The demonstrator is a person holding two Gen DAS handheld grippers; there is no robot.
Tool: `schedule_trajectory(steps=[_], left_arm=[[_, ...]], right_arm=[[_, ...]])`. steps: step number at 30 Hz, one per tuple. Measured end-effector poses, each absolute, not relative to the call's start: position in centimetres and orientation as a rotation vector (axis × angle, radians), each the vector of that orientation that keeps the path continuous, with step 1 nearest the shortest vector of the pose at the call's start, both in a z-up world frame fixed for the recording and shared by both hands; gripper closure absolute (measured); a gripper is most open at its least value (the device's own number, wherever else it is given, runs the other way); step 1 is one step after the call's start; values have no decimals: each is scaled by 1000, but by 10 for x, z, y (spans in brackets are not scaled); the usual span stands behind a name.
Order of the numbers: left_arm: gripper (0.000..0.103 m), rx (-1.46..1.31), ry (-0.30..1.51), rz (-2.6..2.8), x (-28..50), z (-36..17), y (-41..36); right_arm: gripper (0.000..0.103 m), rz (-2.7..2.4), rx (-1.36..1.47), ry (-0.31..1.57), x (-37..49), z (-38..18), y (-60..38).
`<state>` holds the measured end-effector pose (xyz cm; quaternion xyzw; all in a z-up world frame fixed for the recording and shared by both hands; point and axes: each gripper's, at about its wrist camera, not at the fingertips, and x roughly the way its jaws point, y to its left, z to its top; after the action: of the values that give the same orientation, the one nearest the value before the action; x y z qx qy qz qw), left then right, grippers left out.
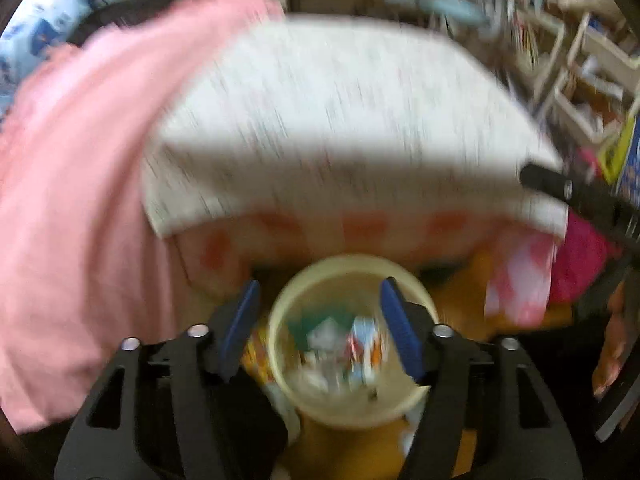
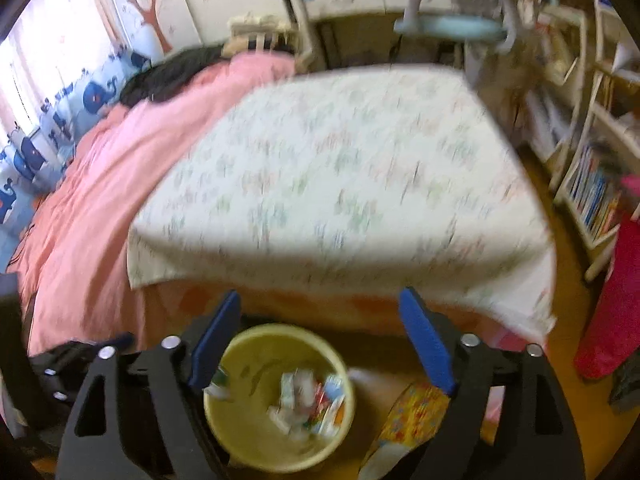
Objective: Collect trash
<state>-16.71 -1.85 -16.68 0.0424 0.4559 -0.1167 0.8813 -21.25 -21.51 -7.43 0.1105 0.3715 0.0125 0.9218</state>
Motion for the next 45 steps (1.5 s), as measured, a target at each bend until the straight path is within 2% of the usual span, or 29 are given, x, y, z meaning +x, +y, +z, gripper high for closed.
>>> schedule_trajectory(steps=[1,5,13,18,27,45], left_arm=[[27,75,890,-229,-167,-153,-16],[25,50,776,-199,-157,-124,-12],[8,37,579,-127,-126,-71,-13],[7,52,495,-126,-93,-39,-23],[7,25,452,-113,-38,-21,-33],[7,38,463,-136,-22,-31,-45]], right_arm=[[14,18,216,735,-211,-68,-216],[11,3,176,626,-208,-44,-216],[8,-13,84,458,-178,-3,-210],[8,-50,67,390,-155,7,-215],[8,-89,96,386,-118,0,-219],[8,-102,103,394,-110,7,-227]])
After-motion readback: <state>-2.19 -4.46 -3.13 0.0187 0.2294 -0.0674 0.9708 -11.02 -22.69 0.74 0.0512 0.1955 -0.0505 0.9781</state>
